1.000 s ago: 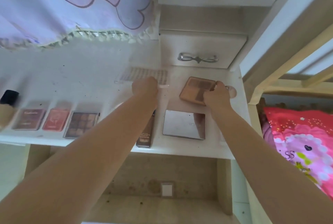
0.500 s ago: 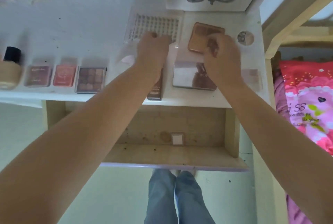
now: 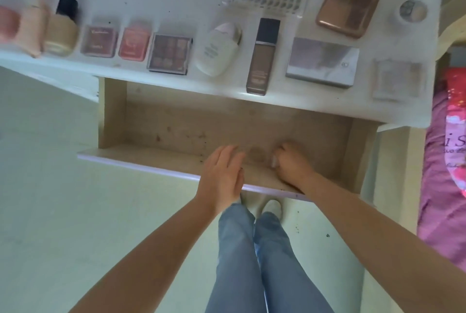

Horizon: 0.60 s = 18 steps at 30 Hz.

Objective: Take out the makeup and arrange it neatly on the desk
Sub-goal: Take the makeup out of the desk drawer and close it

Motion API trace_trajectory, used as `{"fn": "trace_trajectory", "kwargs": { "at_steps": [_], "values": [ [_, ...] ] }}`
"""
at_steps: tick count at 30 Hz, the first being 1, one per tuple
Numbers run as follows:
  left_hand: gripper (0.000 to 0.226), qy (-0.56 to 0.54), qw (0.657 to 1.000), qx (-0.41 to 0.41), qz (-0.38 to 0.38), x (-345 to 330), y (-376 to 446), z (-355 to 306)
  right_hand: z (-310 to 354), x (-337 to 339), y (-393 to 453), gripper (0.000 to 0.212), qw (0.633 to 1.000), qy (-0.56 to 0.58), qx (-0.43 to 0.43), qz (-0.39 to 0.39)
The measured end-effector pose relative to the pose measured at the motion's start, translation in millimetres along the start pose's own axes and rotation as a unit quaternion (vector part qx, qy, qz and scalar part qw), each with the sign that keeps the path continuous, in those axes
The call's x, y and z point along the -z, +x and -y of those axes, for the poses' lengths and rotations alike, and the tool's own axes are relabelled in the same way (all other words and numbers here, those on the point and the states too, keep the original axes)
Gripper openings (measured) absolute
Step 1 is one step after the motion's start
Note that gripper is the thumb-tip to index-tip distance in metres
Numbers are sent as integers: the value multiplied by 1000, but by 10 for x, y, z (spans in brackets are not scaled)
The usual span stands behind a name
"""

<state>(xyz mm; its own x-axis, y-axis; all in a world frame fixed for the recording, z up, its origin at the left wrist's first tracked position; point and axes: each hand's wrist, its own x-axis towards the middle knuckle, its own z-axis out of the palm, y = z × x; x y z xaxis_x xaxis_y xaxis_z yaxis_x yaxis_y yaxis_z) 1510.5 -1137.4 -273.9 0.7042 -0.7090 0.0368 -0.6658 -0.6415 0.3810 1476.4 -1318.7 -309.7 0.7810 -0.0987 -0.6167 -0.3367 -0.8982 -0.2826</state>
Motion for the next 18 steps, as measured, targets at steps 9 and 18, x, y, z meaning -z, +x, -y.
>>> {"fn": "trace_trajectory", "kwargs": {
  "at_steps": [9,18],
  "values": [
    [31,15,997,-52,-59,144,426,-219,-136,623,-447,23,990,85,110,-16],
    [49,97,991,-92,-18,452,1825,-857,-788,1888,-854,15,911,313,10,-269]
  ]
}}
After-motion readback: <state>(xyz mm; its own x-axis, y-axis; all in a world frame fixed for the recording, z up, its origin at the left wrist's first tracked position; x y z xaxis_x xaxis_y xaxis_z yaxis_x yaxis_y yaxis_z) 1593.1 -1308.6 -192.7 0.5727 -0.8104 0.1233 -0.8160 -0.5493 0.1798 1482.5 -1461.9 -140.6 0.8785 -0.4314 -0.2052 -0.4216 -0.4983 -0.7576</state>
